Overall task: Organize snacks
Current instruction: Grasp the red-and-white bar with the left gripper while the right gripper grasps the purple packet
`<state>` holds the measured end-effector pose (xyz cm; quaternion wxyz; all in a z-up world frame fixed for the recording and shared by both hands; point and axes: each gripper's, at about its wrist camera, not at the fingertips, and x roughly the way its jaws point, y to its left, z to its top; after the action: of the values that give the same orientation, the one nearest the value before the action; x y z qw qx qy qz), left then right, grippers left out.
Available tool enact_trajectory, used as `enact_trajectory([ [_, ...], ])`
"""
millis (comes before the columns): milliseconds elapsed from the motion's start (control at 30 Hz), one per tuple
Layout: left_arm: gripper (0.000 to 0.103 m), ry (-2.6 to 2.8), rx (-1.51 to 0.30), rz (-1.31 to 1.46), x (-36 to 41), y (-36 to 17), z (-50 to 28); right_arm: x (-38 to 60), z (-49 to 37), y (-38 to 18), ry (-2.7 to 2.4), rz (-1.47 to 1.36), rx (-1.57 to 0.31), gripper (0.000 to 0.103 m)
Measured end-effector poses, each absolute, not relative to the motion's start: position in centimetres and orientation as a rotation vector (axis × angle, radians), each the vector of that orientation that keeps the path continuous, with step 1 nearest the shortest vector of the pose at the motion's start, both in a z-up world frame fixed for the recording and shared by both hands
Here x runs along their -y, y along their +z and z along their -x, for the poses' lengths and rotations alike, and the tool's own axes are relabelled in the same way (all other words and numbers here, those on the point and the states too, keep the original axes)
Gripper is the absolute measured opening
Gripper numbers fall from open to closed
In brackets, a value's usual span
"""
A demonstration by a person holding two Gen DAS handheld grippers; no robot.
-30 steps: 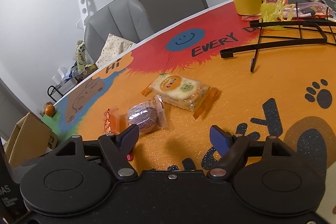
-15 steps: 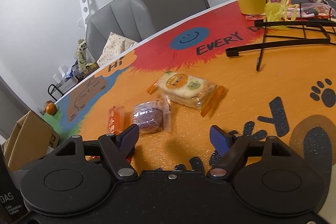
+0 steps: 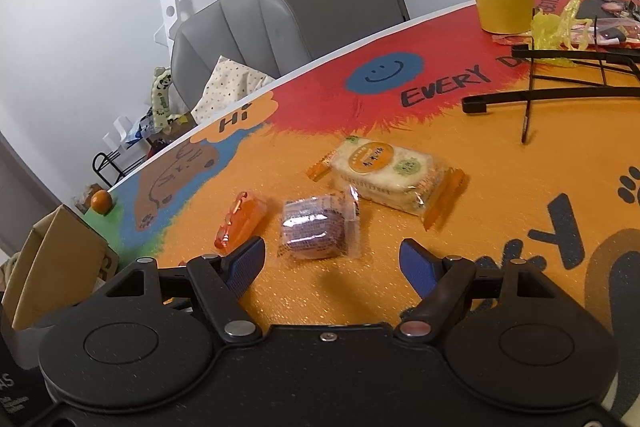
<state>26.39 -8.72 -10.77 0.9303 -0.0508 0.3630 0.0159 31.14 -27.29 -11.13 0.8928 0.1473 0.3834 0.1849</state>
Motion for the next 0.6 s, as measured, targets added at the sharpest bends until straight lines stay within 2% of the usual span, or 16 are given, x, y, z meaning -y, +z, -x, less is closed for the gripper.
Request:
enact_trajectory([
  [600, 0.050, 0.111, -0.696, 0.140, 4.2, -9.0, -25.8, 22.1, -32.7, -11.2, 0.356, -0.140, -0.775, 0.076],
])
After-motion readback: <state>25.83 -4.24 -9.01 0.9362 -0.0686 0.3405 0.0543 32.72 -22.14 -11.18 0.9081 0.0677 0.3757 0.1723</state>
